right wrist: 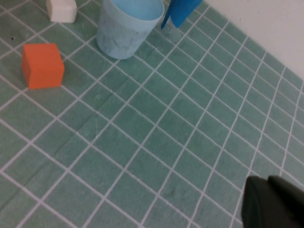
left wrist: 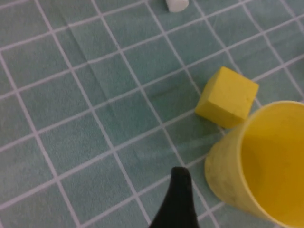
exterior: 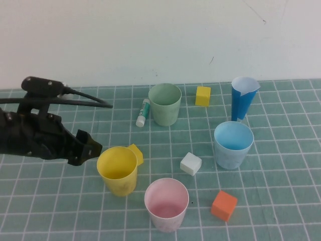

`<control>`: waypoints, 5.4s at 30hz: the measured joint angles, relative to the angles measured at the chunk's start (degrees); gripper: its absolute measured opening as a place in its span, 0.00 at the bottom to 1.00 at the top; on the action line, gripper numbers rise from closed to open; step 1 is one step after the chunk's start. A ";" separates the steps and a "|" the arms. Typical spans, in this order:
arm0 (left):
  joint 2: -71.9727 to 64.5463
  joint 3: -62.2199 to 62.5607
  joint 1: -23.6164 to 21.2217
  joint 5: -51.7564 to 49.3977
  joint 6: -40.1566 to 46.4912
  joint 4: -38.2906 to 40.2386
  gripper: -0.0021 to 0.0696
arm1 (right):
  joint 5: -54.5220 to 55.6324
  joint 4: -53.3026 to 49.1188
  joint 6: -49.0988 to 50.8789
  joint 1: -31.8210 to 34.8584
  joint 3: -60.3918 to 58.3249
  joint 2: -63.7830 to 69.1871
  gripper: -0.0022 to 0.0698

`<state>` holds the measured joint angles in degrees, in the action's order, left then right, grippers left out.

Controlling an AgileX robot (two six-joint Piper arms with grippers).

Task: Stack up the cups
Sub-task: Pick up the yellow cup, then place the yellow cup on the pink cup, then pick up the blue cup, then place the blue cup on the green cup

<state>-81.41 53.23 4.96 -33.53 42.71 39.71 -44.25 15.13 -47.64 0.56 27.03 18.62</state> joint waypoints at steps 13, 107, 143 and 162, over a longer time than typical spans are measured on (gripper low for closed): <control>-13.61 2.70 5.66 4.58 6.07 2.03 0.66 | 0.00 0.00 -0.08 0.00 0.00 0.00 0.03; 63.38 -30.13 22.61 4.59 -38.09 -47.59 0.03 | 1.94 3.83 7.72 -17.15 52.48 89.76 0.60; 63.41 -33.24 22.61 12.37 -38.47 -48.00 0.03 | -3.75 -4.41 10.63 -28.35 104.54 114.77 0.06; 63.41 -33.24 22.61 12.37 -38.47 -47.89 0.03 | -4.98 -6.42 10.63 -28.35 105.11 116.49 0.43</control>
<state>-18.00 19.99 27.57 -21.16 4.24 -8.18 -49.23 8.71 -37.00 -27.79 132.14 135.12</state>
